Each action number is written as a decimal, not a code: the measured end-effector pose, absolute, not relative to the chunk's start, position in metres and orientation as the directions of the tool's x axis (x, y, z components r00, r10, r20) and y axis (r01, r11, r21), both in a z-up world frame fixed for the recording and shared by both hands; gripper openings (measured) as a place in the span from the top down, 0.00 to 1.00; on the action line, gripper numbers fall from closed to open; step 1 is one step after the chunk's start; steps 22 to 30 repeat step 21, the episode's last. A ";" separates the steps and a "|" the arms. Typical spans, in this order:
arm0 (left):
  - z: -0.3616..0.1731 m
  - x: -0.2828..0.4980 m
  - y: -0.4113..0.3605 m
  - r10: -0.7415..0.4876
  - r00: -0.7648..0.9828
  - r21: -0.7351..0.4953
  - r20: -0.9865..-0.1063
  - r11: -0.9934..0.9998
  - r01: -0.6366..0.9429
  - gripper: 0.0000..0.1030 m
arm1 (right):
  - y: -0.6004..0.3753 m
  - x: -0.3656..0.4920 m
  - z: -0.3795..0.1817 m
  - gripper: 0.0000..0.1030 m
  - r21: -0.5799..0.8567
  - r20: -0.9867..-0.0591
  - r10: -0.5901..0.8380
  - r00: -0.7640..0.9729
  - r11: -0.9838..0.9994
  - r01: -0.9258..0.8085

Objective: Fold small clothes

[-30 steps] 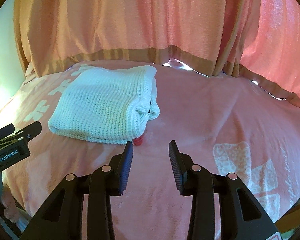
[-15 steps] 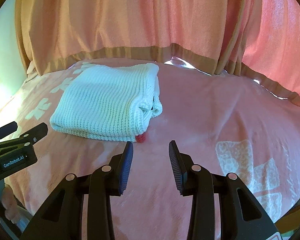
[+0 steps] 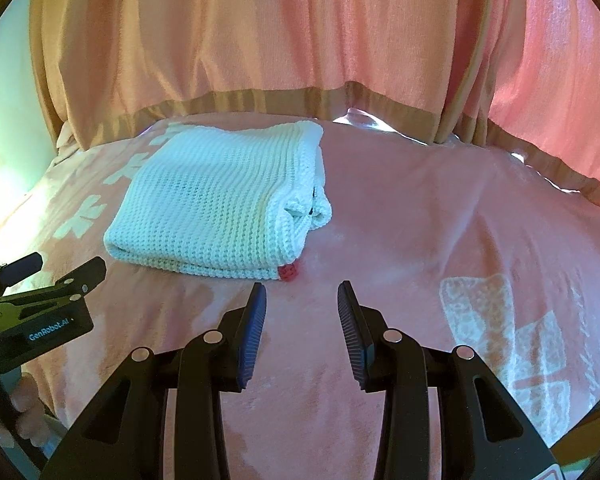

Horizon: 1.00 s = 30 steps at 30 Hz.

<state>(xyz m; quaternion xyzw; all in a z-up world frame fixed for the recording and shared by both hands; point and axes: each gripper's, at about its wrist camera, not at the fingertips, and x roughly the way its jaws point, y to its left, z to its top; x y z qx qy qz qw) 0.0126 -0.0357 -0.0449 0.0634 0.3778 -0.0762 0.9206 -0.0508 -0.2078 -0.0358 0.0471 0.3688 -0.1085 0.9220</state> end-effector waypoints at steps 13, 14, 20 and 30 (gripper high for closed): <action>-0.046 0.008 -0.039 -0.080 0.720 0.083 -0.690 0.978 0.189 0.05 | -0.208 -0.049 -0.038 0.64 0.015 -0.692 -0.149 0.707 0.975 0.220; -0.046 0.008 -0.040 -0.079 0.721 0.086 -0.688 0.978 0.189 0.05 | -0.208 -0.049 -0.038 0.64 0.014 -0.692 -0.150 0.706 0.975 0.221; -0.043 0.009 -0.040 -0.077 0.723 0.078 -0.686 0.981 0.179 0.05 | -0.208 -0.048 -0.038 0.64 0.017 -0.693 -0.146 0.706 0.976 0.218; -0.044 0.010 -0.040 -0.072 0.720 0.080 -0.690 0.981 0.175 0.05 | -0.209 -0.047 -0.038 0.64 0.017 -0.693 -0.146 0.706 0.976 0.218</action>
